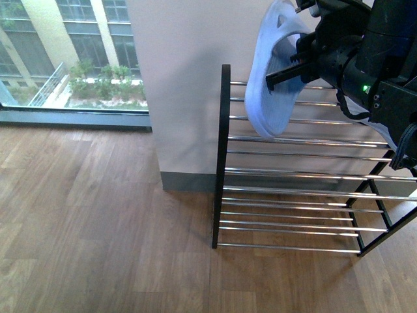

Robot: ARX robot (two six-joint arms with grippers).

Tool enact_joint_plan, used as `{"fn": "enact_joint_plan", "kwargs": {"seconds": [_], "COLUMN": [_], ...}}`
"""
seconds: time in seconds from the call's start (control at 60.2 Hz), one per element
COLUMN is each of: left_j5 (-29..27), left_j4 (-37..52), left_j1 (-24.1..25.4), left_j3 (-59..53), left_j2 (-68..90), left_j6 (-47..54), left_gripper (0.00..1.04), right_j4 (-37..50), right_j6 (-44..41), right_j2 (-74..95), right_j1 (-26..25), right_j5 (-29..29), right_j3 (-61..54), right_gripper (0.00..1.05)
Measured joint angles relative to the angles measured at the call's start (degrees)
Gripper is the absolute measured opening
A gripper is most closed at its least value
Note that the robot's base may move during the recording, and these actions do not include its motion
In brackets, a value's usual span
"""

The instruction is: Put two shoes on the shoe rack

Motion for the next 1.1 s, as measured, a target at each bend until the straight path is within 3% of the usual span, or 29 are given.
{"fn": "enact_joint_plan", "kwargs": {"seconds": [0.398,1.096], "left_j5": [0.0,0.0], "left_j4": [0.0,0.0], "left_j1": [0.0,0.0], "left_j3": [0.0,0.0], "left_j2": [-0.02,-0.02], "left_j6": [0.0,-0.02], "left_gripper": [0.02,0.02], "right_j4": [4.44,-5.6], "right_j6": [-23.89,-45.0], "right_j2": [7.23,14.21], "right_j1": [-1.92,-11.43], "right_j5": [-13.11,-23.06], "right_j3": [0.9,14.47], "right_gripper": [0.02,0.02]}}
